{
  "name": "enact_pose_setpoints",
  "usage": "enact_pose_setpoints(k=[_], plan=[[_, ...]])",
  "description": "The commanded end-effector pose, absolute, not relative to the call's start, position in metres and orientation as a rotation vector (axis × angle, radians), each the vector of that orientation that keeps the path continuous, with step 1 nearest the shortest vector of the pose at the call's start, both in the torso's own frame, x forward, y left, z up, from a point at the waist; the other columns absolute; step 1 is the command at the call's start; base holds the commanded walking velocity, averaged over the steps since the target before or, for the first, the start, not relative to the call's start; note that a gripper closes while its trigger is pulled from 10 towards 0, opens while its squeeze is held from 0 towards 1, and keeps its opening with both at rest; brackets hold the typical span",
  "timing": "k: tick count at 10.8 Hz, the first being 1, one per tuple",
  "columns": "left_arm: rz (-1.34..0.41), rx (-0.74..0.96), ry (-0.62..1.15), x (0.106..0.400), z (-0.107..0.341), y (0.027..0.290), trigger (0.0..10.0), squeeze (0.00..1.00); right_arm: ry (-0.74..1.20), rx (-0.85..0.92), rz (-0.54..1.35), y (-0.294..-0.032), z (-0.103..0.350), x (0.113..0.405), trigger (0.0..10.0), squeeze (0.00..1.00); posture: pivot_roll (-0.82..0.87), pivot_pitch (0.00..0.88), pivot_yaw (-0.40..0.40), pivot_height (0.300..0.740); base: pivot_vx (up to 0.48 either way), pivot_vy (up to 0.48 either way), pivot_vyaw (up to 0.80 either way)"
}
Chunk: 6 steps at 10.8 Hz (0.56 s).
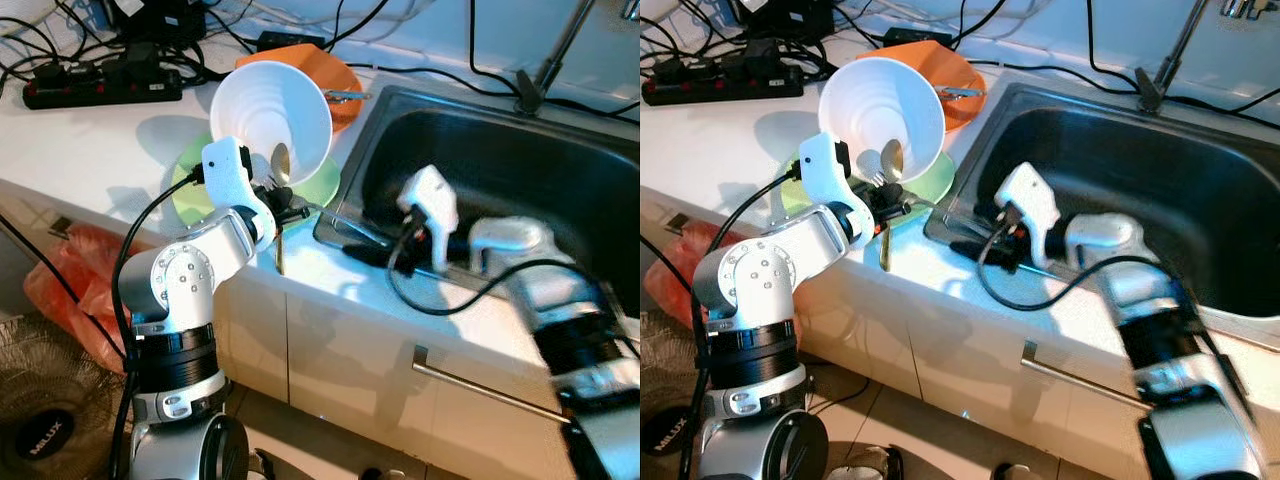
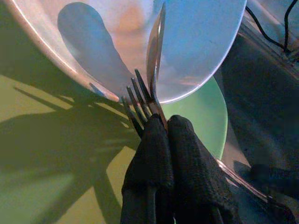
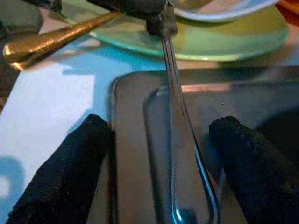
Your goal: Kitchen organization
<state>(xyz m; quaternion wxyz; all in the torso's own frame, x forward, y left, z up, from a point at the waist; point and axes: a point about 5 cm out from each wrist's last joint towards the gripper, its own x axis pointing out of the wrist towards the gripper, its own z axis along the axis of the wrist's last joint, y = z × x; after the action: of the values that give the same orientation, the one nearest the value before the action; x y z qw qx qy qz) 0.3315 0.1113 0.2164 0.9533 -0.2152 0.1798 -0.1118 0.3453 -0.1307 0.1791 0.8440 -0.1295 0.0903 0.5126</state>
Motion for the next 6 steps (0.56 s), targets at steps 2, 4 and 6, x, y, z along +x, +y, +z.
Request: enact_pose_setpoints(k=[2, 4, 6], plan=[[-0.194, -0.428, 0.398, 0.33, 0.21, 0.115, 0.2, 0.0, 0.209, -0.29, 1.046, -0.124, 0.176, 0.353, 10.0, 0.0, 0.13, 0.141, -0.021, 0.74, 0.0, 0.0, 0.0], [-0.194, -0.43, 0.401, 0.329, 0.209, 0.115, 0.3, 0.0, 0.208, -0.276, 1.003, -0.118, 0.173, 0.358, 0.0, 0.0, 0.13, 0.145, -0.024, 0.74, 0.0, 0.0, 0.0], [-0.195, -0.433, 0.404, 0.328, 0.209, 0.114, 0.4, 0.0, 0.187, -0.231, 0.949, -0.114, 0.175, 0.363, 0.0, 0.0, 0.13, 0.147, -0.022, 0.74, 0.0, 0.0, 0.0]])
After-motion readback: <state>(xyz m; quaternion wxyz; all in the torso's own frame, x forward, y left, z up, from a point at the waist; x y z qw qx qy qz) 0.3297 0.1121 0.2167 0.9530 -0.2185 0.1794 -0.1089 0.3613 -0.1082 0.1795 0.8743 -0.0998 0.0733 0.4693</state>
